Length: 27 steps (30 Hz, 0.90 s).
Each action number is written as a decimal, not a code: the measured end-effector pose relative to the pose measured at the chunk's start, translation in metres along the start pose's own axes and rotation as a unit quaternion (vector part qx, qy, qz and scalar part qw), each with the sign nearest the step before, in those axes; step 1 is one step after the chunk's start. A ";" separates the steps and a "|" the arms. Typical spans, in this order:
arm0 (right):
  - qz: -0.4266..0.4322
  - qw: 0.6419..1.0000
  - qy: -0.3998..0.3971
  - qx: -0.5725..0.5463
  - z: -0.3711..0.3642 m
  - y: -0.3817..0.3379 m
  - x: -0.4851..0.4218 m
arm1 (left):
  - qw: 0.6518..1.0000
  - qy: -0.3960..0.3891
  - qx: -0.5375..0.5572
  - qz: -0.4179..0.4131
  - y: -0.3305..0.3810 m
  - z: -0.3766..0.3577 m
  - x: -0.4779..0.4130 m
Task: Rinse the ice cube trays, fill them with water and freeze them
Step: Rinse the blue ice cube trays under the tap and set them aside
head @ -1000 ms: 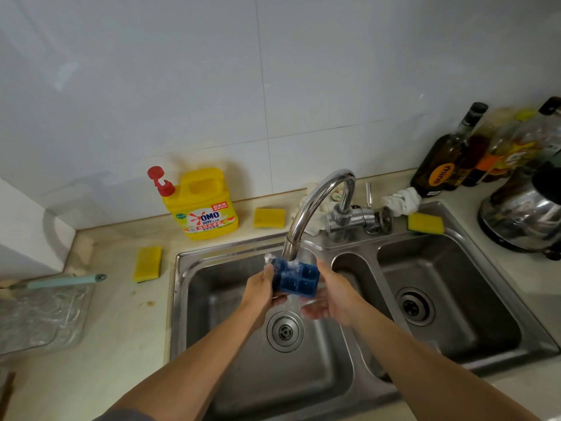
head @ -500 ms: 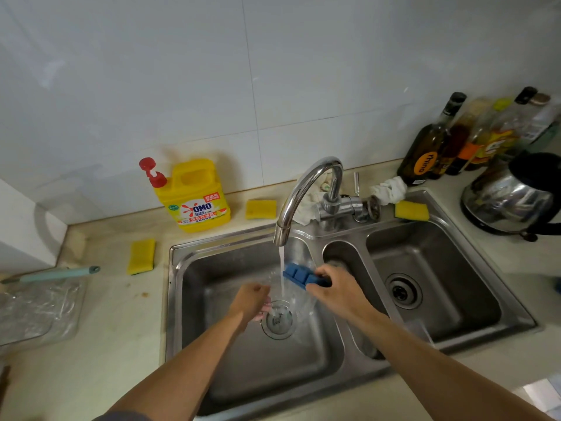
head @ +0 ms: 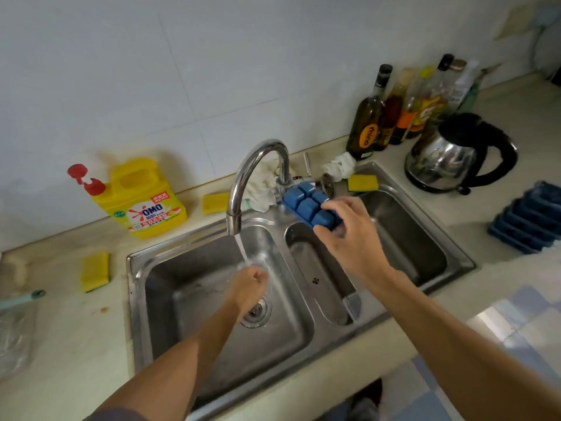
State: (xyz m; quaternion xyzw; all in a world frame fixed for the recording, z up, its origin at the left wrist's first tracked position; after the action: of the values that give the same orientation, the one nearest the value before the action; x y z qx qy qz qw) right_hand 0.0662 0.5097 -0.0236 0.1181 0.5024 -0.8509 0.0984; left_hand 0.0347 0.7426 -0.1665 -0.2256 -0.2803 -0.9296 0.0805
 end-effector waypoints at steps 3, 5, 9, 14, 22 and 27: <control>0.028 0.998 0.054 0.001 0.037 0.005 -0.007 | 1.000 0.009 0.017 -0.010 0.021 -0.005 0.002; -0.036 0.997 0.025 0.058 0.049 0.037 0.002 | 1.000 0.016 0.006 -0.017 0.035 -0.011 -0.001; -0.157 0.981 0.007 0.112 0.080 0.100 0.033 | 0.999 0.029 -0.038 0.006 0.057 -0.022 -0.008; -0.091 0.991 0.028 0.091 0.117 0.115 0.026 | 0.996 0.058 -0.068 0.002 0.094 -0.037 -0.004; -0.064 0.996 0.031 0.051 0.167 0.146 0.043 | 0.993 0.068 -0.099 0.001 0.160 -0.074 -0.003; -0.149 0.983 -0.078 0.078 0.191 0.188 0.066 | 0.994 0.081 -0.079 0.001 0.204 -0.094 -0.005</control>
State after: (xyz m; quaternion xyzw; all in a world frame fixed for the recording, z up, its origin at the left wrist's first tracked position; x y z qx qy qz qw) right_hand 0.0372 0.2491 -0.1105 -0.0173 0.4374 -0.8991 0.0001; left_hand 0.0598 0.5210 -0.1397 -0.1553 -0.1979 -0.9640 0.0856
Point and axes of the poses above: each hand's wrist, its own x-axis away from the middle knuckle, its own z-axis out of the back of the hand, y = z × x, the point moved 6 cm from there along -x, towards the middle knuckle, and after that the axes turned 15 degrees about -x, right-handed, at the moved point
